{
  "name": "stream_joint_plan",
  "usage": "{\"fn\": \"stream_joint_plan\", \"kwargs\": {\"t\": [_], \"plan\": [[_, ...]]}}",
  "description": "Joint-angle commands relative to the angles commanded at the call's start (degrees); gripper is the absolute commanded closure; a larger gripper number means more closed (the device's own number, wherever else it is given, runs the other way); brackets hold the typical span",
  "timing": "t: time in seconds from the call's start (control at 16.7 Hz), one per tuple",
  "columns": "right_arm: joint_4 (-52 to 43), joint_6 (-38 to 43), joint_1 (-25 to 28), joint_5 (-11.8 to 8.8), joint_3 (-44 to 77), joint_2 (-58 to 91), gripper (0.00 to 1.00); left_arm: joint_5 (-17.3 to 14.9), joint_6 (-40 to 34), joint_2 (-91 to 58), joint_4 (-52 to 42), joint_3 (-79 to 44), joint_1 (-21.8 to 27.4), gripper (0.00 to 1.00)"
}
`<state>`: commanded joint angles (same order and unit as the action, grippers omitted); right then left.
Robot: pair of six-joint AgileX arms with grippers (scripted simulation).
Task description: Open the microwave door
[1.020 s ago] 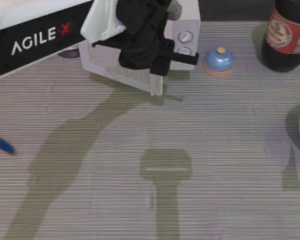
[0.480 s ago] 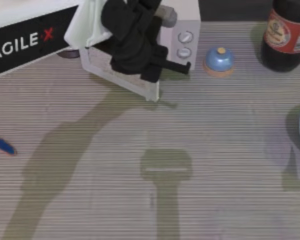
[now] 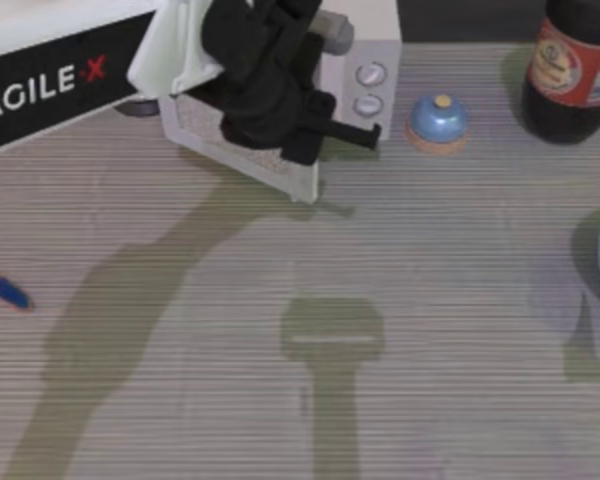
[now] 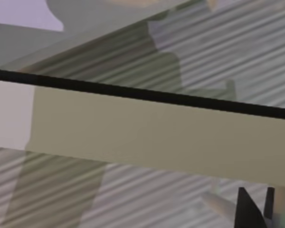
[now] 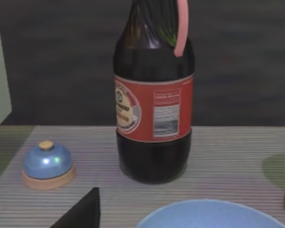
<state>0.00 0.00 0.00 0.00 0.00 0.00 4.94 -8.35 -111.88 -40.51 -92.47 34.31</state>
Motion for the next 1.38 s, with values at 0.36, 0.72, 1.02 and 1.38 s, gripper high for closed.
{"fn": "stream_joint_plan", "kwargs": {"t": [0.36,0.72,1.02,1.38], "plan": [[0.0,0.0,0.0,0.0,0.0,0.0,0.0,0.0,0.0,0.0,0.0,0.0,0.0,1.0],[0.0,0.0,0.0,0.0,0.0,0.0,0.0,0.0,0.0,0.0,0.0,0.0,0.0,1.0],[0.0,0.0,0.0,0.0,0.0,0.0,0.0,-0.5,-0.1,0.1,0.1,0.1,0.3,1.0],[0.0,0.0,0.0,0.0,0.0,0.0,0.0,-3.6,6.1,3.9,1.8,5.2,-1.6,1.0]]}}
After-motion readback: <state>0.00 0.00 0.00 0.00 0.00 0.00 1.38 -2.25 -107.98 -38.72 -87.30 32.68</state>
